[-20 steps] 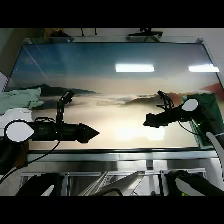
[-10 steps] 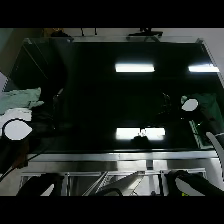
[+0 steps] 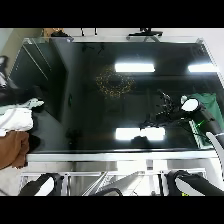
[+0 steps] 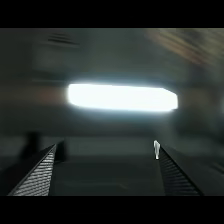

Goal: Fold the shirts.

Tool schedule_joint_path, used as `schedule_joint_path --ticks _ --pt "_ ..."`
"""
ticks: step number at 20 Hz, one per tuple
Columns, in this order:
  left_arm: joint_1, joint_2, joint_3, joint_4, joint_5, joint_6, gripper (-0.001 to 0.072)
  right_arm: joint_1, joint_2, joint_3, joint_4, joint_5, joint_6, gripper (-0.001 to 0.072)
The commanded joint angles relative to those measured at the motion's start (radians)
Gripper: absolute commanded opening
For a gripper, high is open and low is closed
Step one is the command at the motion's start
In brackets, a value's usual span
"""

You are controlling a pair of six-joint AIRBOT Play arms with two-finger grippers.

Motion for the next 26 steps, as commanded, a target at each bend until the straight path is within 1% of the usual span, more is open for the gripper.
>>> schedule_joint_path --ticks 1,5,8,10,15,17,21,22,24,26 --pt "0.194 -0.191 0.15 0.17 0.044 0.008 0.0694 0.001 0.001 0.0 0.0 0.001 0.0 0.0019" --pt "0.284 -0.433 0.296 0.283 0.125 0.009 0.0693 0.001 0.001 0.0 0.0 0.0 -0.002 0.0019" --pt "0.345 -0.593 0.412 0.29 0.175 -0.022 0.0694 0.001 0.001 0.0 0.0 0.0 -0.002 0.0018" --pt "0.368 -0.699 0.491 0.29 0.168 -0.022 0.0693 0.001 0.0 0.0 0.0 0.0 -0.002 0.0019" --pt "0.354 -0.921 0.649 0.292 0.158 -0.021 0.0712 0.001 0.001 0.0 0.0 0.0 -0.002 0.0019" --pt "0.339 -0.985 0.695 0.293 0.124 -0.021 0.0712 0.001 0.001 0.0 0.0 0.0 -0.003 0.0018" --pt "0.315 -1.066 0.705 0.293 0.076 -0.02 0.071 0.001 0.001 0.0 0.0 0.0 -0.003 0.0018" --pt "0.313 -1.075 0.706 0.293 0.058 -0.021 0.0667 0.001 0.001 0.0 0.0 0.0 -0.002 0.0018" --pt "0.312 -1.061 0.706 0.289 0.025 -0.02 0.0026 0.001 0.0 0.0 0.0 0.0 -0.002 0.0018" --pt "0.307 -1.01 0.726 0.201 0.031 -0.026 0.0017 0.001 0.0 0.0 0.0 0.0 -0.003 0.0018"
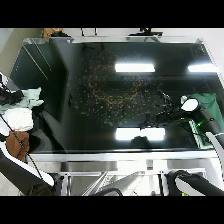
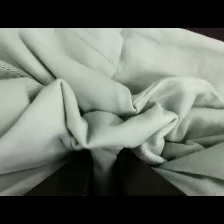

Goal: Fold the shirts.

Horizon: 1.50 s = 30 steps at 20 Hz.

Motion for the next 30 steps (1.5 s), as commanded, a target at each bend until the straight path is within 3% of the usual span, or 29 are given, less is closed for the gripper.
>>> schedule_joint_path --ticks 1,5,9,13,17,18,19,20,23,28,29,30 --pt "-0.014 0.051 0.058 -0.151 -0.04 -0.003 0.0016 0.001 0.0 0.0 0.0 0.002 0.0 0.0018" --pt "-0.085 0.195 0.192 -0.371 -0.052 -0.006 0.0016 -0.001 0.0 0.0 0.0 0.001 0.0 0.0019" --pt "-0.241 0.399 0.074 -0.46 -0.037 -0.008 0.0017 -0.001 0.0 0.0 -0.001 -0.001 0.0 0.0019" --pt "-0.494 0.512 -0.106 -0.457 -0.207 -0.043 0.0017 -0.001 0.0 0.0 0.027 -0.005 0.0 0.002" --pt "-0.782 0.549 -0.314 -0.456 -0.126 -0.044 0.0022 -0.003 0.001 0.0 0.04 -0.002 -0.004 0.0027" --pt "-0.834 0.549 -0.346 -0.456 -0.101 -0.044 0.0094 -0.003 0.001 0.0 0.04 -0.002 -0.004 0.0032" --pt "-0.879 0.549 -0.372 -0.456 -0.081 -0.05 0.0507 -0.003 0.001 0.004 0.04 -0.001 -0.004 0.0141" --pt "-0.912 0.549 -0.39 -0.456 -0.056 -0.091 0.0709 -0.004 0.001 0.013 0.04 -0.002 -0.004 0.0304" --pt "-0.944 0.55 -0.377 -0.455 -0.079 -0.114 0.0711 -0.033 0.001 0.072 0.04 0.02 -0.005 0.0316" --pt "-0.79 0.57 -0.3 -0.448 -0.51 -0.149 0.0711 -0.08 -0.011 0.122 0.034 0.072 -0.077 0.0336" --pt "-0.779 0.599 -0.371 -0.448 -0.531 -0.169 0.0711 -0.077 -0.026 0.109 0.034 0.056 -0.092 0.0482" --pt "-0.78 0.642 -0.478 -0.449 -0.508 -0.174 0.0711 -0.075 -0.042 0.09 0.041 0.038 -0.106 0.0536"
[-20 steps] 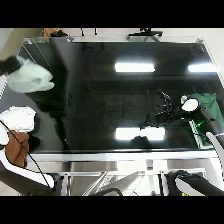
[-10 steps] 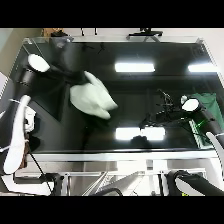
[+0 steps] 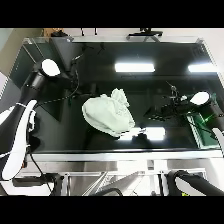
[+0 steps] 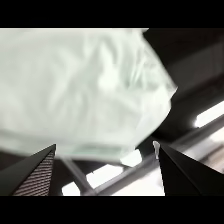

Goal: Fold the shirts.

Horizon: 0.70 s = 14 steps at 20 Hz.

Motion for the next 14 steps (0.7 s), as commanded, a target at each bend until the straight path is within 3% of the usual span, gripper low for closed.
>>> schedule_joint_path --ticks 1,4,7,9,14 --pt "0.016 0.1 -0.232 -0.005 -0.072 -0.036 0.0711 -0.003 -0.047 -0.035 0.025 -0.031 -0.067 0.0536" --pt "-0.095 0.217 -0.586 -0.034 0.23 -0.037 0.071 -0.003 -0.13 -0.076 0.103 -0.074 -0.174 0.0453" --pt "-0.197 0.233 -0.802 -0.174 0.565 -0.035 0.0711 0.008 -0.225 -0.077 0.145 -0.11 -0.251 0.0453" --pt "-0.246 0.201 -0.85 -0.262 0.72 -0.034 0.071 0.049 -0.282 -0.076 0.145 -0.154 -0.275 0.0453" --pt "-0.323 0.098 -0.774 -0.308 0.829 0.008 0.0709 0.172 -0.368 -0.074 0.145 -0.314 -0.279 0.0453"
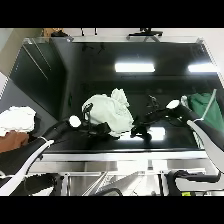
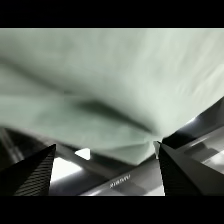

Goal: Fold the shirts.

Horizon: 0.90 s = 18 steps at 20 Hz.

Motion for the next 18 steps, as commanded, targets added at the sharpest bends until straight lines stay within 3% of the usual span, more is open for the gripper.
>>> schedule_joint_path --ticks 1,2,3,4,5,11,15,18 --pt "-0.056 -0.064 0.047 -0.043 0.102 0.047 0.0618 0.078 -0.059 0.0 0.014 -0.111 -0.018 0.0453" --pt "-0.056 -0.08 0.07 -0.028 0.085 0.047 0.0344 0.1 -0.068 0.001 0.026 -0.13 -0.018 0.0448" --pt "-0.054 -0.093 0.091 -0.025 0.066 0.048 0.0083 0.116 -0.071 0.001 0.032 -0.146 -0.018 0.0356" --pt "-0.048 -0.1 0.108 -0.026 0.045 0.056 0.002 0.127 -0.071 0.003 0.032 -0.16 -0.018 0.0167" --pt "-0.04 -0.101 0.12 -0.025 0.019 0.068 0.0019 0.13 -0.071 0.014 0.031 -0.162 -0.018 0.0018" --pt "0.05 0.013 0.132 0.056 -0.181 0.087 0.0017 0.069 -0.008 0.227 -0.01 0.029 -0.011 0.0017" --pt "0.169 0.27 0.151 0.079 -0.323 0.088 0.0017 -0.027 0.144 0.467 0.005 0.177 0.039 0.0017" --pt "0.277 0.476 0.272 0.079 -0.405 0.117 0.0017 -0.076 0.307 0.611 0.003 0.163 0.039 0.0017"
